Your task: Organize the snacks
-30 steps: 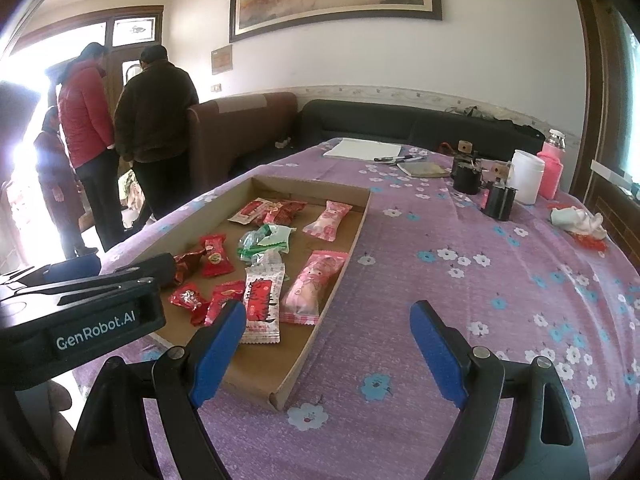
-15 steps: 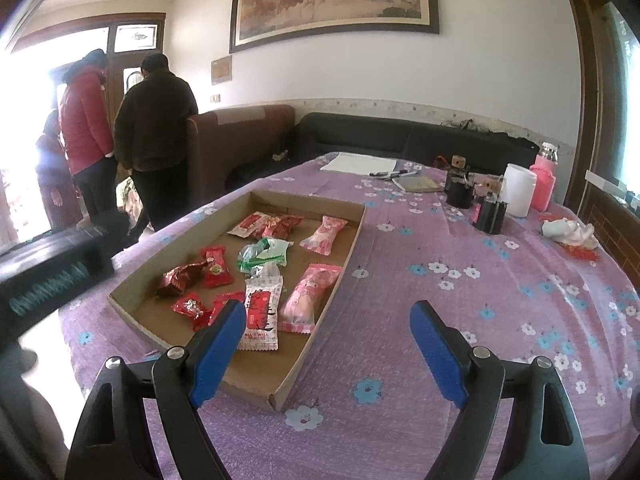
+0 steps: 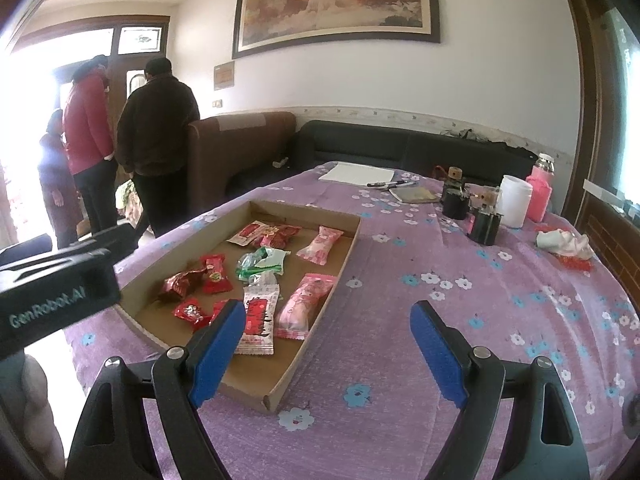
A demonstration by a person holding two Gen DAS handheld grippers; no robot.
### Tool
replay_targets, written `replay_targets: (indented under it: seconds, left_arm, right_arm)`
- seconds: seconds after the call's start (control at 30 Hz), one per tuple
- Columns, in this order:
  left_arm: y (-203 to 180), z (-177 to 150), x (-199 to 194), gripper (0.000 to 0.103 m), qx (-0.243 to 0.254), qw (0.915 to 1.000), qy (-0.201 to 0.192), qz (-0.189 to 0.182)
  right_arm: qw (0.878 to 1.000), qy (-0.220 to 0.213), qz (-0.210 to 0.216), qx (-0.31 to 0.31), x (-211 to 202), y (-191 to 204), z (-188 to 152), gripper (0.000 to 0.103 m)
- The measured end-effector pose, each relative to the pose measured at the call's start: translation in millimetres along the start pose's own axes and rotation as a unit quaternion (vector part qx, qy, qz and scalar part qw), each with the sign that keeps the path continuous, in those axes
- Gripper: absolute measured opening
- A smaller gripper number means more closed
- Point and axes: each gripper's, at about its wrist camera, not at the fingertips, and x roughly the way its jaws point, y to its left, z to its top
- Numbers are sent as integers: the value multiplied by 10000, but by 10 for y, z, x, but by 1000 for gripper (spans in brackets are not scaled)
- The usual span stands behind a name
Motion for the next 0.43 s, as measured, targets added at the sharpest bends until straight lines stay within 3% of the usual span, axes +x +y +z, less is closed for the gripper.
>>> replay_targets:
  seconds: [0.43]
  left_arm:
    - [39,-41,197,103,4,9993,325,171]
  right_arm:
    - [9996,137,171,-201,89,140,-22,86]
